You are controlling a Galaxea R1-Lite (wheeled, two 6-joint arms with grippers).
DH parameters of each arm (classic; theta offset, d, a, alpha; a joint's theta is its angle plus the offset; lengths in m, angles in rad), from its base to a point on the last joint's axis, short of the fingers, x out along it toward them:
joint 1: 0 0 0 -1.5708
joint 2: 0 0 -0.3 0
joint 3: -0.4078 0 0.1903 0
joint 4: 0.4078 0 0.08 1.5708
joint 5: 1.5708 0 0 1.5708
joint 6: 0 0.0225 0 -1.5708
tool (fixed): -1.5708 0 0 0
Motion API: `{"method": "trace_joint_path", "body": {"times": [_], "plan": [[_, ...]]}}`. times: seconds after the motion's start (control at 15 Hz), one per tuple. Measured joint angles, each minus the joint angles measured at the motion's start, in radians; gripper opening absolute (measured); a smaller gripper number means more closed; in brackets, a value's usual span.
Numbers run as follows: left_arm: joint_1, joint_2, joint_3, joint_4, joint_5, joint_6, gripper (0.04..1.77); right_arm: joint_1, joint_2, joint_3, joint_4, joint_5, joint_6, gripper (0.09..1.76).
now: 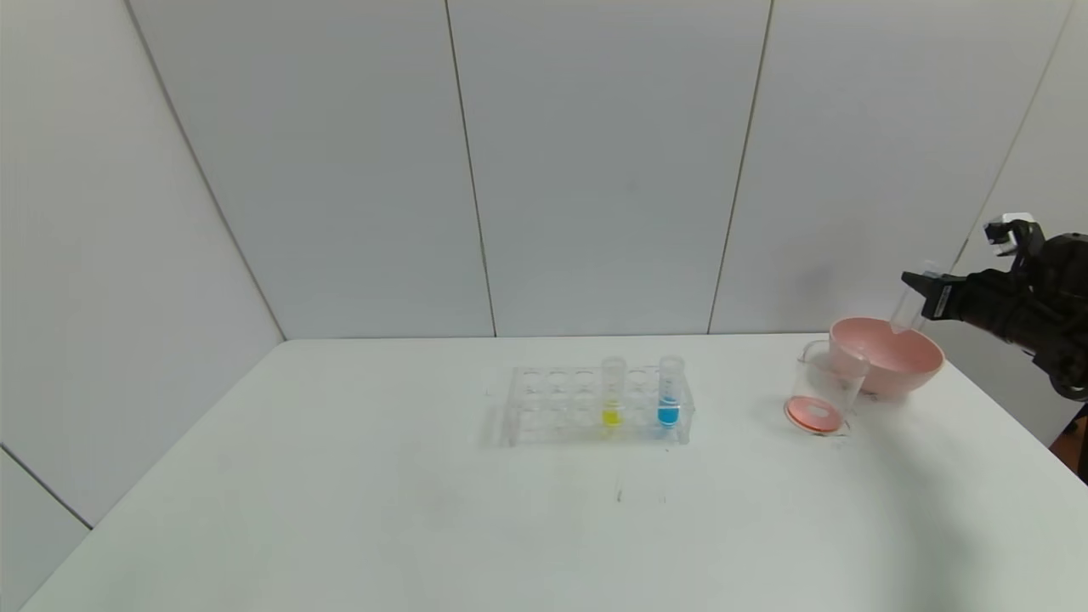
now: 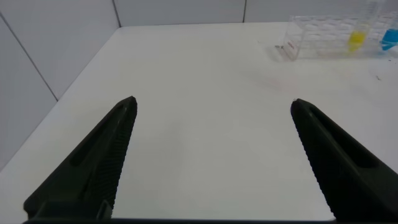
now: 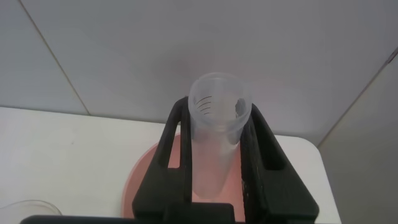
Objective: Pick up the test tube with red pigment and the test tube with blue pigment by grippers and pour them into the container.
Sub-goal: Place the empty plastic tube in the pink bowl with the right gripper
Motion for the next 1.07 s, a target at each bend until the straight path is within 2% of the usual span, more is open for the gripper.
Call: {"method": "trace_joint_path", "body": {"times": [0.07,0.33,0.6,0.8,1.07], "plan": [[0.000,0.000,0.000,0.000,0.000,0.000,1.76,0.001,0.013,-0.004,0.001,0.003,0.001,0.51],[0.000,0.000,0.000,0.000,0.000,0.000,1.76,0.009,0.035,-0.008,-0.027,0.000,0.000,0.98],[0.000,0.000,0.000,0.000,0.000,0.000,1.76,0.015,0.022,0.025,-0.039,-0.012,-0.003,1.27],[0.000,0.000,0.000,0.000,0.000,0.000,1.76,0.048,-0.045,0.132,-0.044,-0.093,-0.001,1.41],[0.000,0.000,0.000,0.001,0.000,0.000,1.76,0.132,-0.191,0.390,-0.130,-0.201,0.012,1.53]]}}
